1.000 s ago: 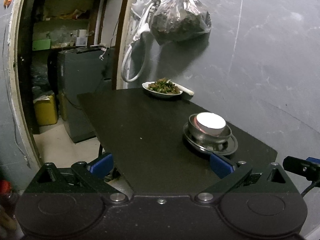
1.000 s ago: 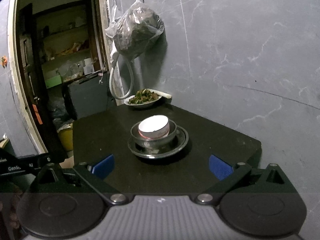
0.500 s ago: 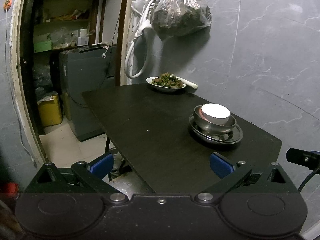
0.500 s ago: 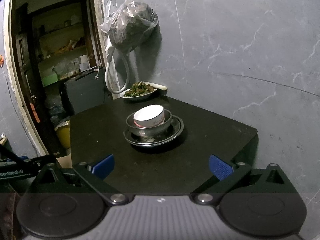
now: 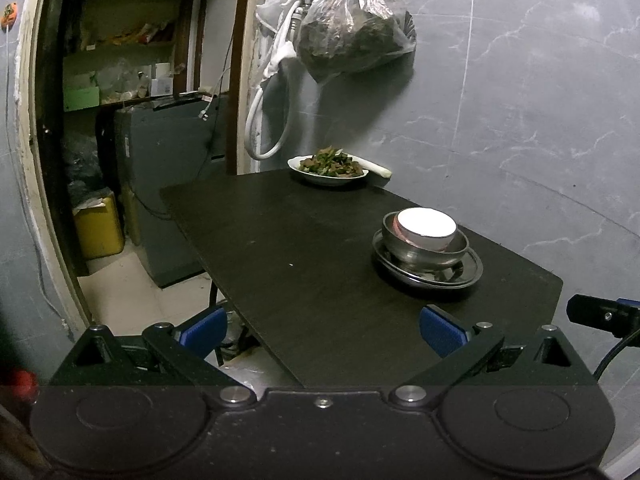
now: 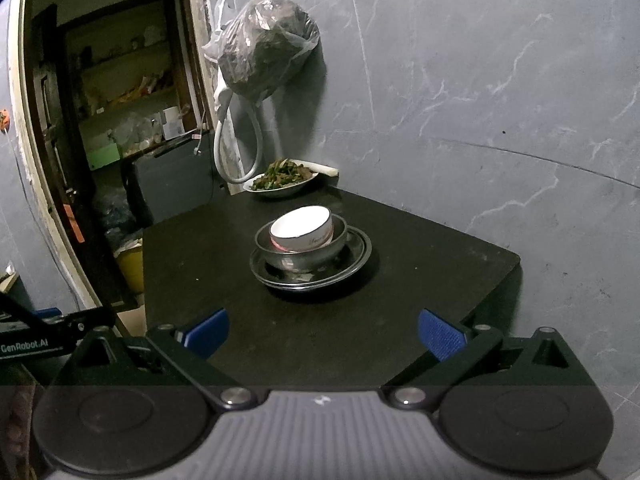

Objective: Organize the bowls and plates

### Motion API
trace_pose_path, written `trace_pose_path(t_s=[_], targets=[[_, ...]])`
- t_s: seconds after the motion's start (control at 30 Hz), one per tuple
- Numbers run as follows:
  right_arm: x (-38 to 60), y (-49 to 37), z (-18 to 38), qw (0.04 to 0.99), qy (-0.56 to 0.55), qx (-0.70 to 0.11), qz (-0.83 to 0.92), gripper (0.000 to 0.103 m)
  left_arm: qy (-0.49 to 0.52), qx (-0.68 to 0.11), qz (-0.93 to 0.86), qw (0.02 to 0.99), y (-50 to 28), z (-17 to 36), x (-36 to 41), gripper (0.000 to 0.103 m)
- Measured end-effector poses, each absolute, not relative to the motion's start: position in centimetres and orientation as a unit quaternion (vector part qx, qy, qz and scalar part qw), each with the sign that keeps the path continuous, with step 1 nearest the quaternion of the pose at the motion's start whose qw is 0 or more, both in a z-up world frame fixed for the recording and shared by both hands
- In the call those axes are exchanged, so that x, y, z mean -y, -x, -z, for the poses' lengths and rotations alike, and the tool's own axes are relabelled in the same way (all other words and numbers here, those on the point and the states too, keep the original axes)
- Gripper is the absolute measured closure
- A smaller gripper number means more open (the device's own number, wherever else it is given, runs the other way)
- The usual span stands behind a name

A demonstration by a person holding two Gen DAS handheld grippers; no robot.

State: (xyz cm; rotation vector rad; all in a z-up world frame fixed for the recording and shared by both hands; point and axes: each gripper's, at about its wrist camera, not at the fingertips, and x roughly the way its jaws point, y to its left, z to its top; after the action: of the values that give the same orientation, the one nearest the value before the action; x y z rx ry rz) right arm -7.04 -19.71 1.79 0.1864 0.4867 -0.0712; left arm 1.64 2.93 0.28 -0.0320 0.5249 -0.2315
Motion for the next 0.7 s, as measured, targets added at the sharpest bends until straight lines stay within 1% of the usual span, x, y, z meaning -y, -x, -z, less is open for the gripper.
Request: trace_pose_path(t_s=[0.7], targets=[[19.94,7.09,-1.84,0.966,-0.095,-0.238,0.031,0.0,0.013,-0.253,0.114,0.961,-1.41,-0.52,-2.67,0.001]])
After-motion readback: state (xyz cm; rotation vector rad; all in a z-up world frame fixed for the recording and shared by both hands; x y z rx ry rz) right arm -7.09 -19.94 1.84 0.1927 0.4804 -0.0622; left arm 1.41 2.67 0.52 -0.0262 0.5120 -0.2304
